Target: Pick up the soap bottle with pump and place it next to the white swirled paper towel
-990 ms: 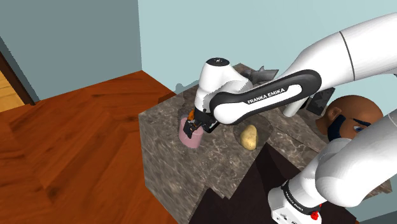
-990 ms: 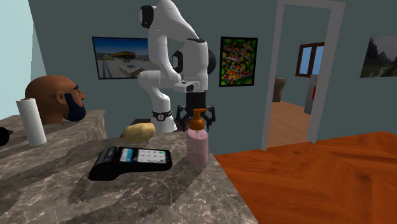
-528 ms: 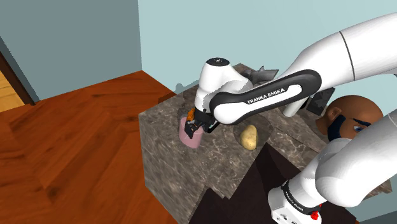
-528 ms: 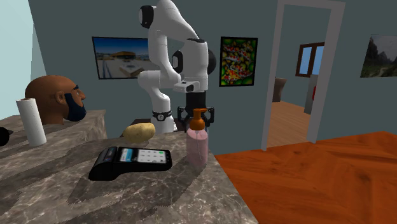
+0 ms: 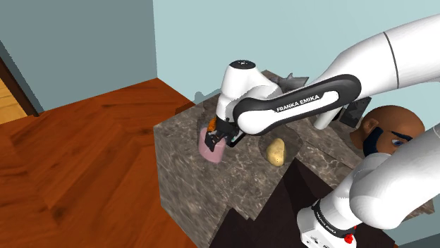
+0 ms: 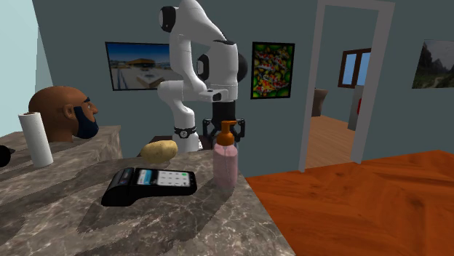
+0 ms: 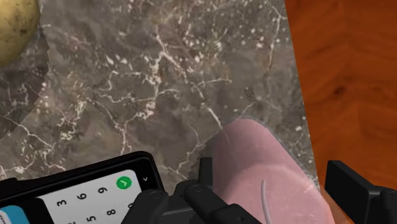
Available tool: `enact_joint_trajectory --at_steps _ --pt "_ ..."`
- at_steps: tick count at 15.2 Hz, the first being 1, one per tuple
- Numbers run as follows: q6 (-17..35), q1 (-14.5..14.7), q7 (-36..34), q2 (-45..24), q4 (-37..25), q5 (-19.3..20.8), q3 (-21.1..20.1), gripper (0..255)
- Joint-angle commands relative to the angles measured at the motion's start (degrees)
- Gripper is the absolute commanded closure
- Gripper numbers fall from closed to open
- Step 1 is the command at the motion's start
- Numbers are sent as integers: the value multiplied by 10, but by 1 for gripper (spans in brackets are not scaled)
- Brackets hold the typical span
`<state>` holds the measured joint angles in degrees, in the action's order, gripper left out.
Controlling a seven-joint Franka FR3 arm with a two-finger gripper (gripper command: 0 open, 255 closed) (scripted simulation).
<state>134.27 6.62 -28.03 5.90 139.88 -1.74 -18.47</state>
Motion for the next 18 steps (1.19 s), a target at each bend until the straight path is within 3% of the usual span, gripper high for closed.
enact_joint_trajectory --at_steps 1,18 --pt "-15 1 3 10 -6 -4 1 255" --pt "-155 3 20 80 -77 -22 11 255"
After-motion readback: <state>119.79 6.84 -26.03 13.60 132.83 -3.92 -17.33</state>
